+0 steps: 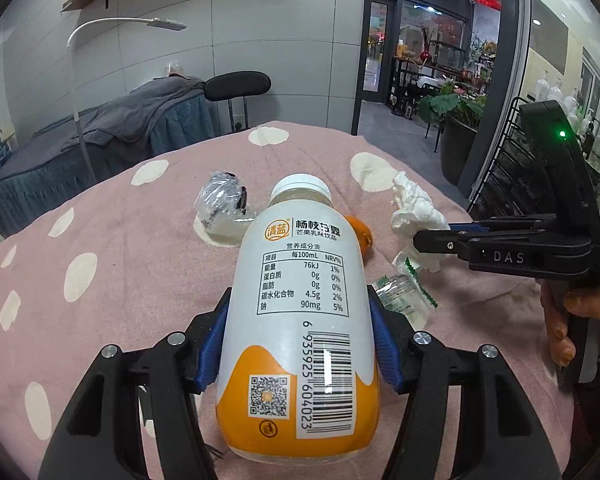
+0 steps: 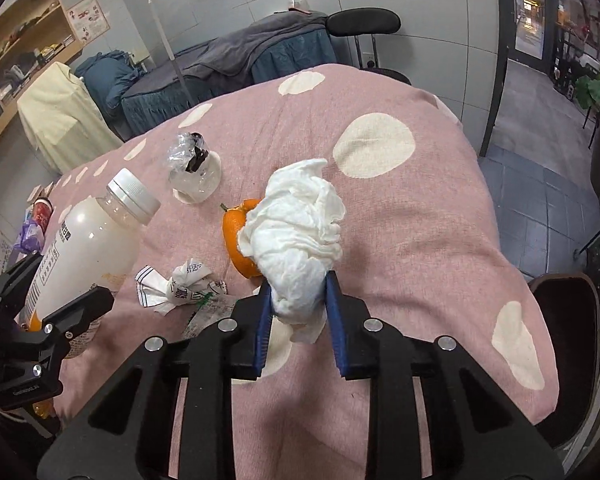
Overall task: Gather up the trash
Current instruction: 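Carry the bottle and tissue over the black bin with both tools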
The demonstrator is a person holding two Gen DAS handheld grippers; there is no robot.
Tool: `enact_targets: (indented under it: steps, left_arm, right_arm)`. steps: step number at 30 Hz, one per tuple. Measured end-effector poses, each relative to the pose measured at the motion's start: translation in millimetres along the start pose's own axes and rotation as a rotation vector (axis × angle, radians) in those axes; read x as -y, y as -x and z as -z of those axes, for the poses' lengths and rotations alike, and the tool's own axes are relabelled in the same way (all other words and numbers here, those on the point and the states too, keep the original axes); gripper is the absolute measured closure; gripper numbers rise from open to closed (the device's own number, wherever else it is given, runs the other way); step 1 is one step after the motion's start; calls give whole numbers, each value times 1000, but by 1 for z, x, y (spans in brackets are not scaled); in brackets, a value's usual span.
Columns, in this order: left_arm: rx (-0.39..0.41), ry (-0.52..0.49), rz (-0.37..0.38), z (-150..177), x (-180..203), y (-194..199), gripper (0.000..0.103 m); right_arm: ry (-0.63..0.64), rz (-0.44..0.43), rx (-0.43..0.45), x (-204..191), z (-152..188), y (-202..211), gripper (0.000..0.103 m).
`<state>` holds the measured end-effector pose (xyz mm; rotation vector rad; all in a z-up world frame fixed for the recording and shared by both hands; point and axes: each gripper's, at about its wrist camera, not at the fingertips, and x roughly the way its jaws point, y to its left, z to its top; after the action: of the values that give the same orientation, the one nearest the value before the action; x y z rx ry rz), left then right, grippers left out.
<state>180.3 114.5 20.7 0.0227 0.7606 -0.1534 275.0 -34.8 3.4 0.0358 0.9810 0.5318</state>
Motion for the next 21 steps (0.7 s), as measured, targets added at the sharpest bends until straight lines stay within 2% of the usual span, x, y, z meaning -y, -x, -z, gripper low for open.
enact_targets:
  steps: [12, 17, 21]
  left_arm:
    - [47, -36, 130, -10, 63, -1, 42]
    - [51, -82, 194, -18, 98, -8, 42]
    - [58, -123, 252, -26, 129, -14, 42]
  right_arm:
    - [-101, 60, 153, 47, 40, 76, 77]
    - [-181, 119, 206, 82, 61, 105, 77]
    - [-247, 200, 236, 114, 79, 124, 77]
